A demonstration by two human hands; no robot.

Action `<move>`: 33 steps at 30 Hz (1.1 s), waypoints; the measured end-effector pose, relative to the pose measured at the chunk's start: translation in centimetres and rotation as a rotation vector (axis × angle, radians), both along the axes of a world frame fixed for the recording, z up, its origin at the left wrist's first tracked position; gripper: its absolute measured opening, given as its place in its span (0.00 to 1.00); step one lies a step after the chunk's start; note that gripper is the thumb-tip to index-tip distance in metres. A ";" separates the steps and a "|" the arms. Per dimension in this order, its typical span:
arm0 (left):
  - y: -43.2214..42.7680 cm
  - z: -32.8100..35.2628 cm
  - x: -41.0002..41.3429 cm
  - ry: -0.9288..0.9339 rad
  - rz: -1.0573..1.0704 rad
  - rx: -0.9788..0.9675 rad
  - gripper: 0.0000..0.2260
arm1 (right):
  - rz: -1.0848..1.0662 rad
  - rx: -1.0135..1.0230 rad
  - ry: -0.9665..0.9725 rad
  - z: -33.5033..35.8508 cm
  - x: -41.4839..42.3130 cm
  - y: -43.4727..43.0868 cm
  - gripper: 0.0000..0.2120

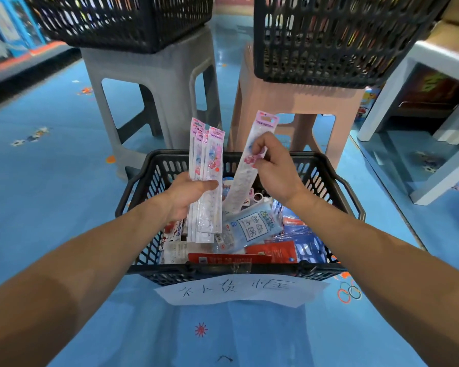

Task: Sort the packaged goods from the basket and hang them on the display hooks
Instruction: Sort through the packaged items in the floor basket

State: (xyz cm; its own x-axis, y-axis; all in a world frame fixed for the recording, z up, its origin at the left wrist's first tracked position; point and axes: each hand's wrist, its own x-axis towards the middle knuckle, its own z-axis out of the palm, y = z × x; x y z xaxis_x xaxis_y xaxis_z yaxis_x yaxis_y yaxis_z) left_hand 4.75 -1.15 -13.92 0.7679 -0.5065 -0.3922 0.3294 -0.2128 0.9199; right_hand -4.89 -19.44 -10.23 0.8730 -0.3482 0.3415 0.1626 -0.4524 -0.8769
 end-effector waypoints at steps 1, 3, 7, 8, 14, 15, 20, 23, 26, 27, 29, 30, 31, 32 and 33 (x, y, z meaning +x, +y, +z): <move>-0.1 0.2 -0.2 0.000 -0.020 -0.002 0.14 | 0.030 -0.015 -0.018 0.0 0.3 0.3 0.18; -0.2 0.2 -0.4 0.006 -0.051 -0.010 0.12 | 0.056 -0.046 -0.063 0.1 0.6 1.0 0.15; -0.1 0.2 -0.1 0.030 -0.074 -0.030 0.18 | 0.013 -0.046 -0.144 1.1 0.9 2.4 0.15; -0.1 0.1 0.0 0.034 -0.071 -0.032 0.18 | 0.000 -0.041 -0.164 1.4 1.0 2.5 0.15; 0.0 0.1 0.0 0.067 -0.105 -0.079 0.16 | -0.071 0.017 -0.016 1.2 2.0 3.2 0.15; -0.1 0.4 -0.3 0.068 -0.106 -0.085 0.15 | -0.067 -0.007 0.068 0.6 2.0 3.2 0.15; -0.6 1.1 -1.7 0.086 -0.155 -0.118 0.17 | -0.157 -0.015 0.238 -1.7 1.8 2.5 0.09; -0.9 0.8 -2.1 0.088 -0.195 -0.132 0.18 | -0.277 0.086 0.273 -2.3 2.1 2.9 0.12; -1.2 1.0 -2.3 0.088 -0.216 -0.144 0.17 | -0.153 0.492 0.437 -2.3 2.0 3.2 0.15; -1.3 1.1 -2.4 0.085 -0.211 -0.142 0.17 | -0.090 0.591 0.447 -2.4 1.8 3.3 0.14; -1.5 1.1 -2.3 0.082 -0.177 -0.132 0.20 | -0.050 0.603 0.393 -2.4 1.7 3.3 0.12; -1.6 1.1 -2.3 0.085 -0.146 -0.130 0.22 | -0.064 0.592 0.357 -2.3 1.7 3.3 0.11; -1.8 1.1 -2.3 0.090 -0.104 -0.126 0.22 | -0.087 0.593 0.328 -2.2 1.8 3.4 0.10; -1.9 1.0 -2.2 0.094 -0.061 -0.123 0.22 | -0.114 0.621 0.313 -2.2 1.9 3.3 0.09; -1.9 1.1 -2.1 0.101 -0.030 -0.117 0.22 | -0.131 0.657 0.313 -2.1 2.0 3.1 0.08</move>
State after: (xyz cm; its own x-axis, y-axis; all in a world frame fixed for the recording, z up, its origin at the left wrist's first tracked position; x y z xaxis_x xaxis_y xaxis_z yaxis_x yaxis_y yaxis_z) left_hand 2.68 -3.01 -12.84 0.7116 -0.5749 -0.4038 0.4167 -0.1174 0.9014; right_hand -2.90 -16.30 -12.29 0.8324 -0.5036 -0.2314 -0.1586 0.1836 -0.9701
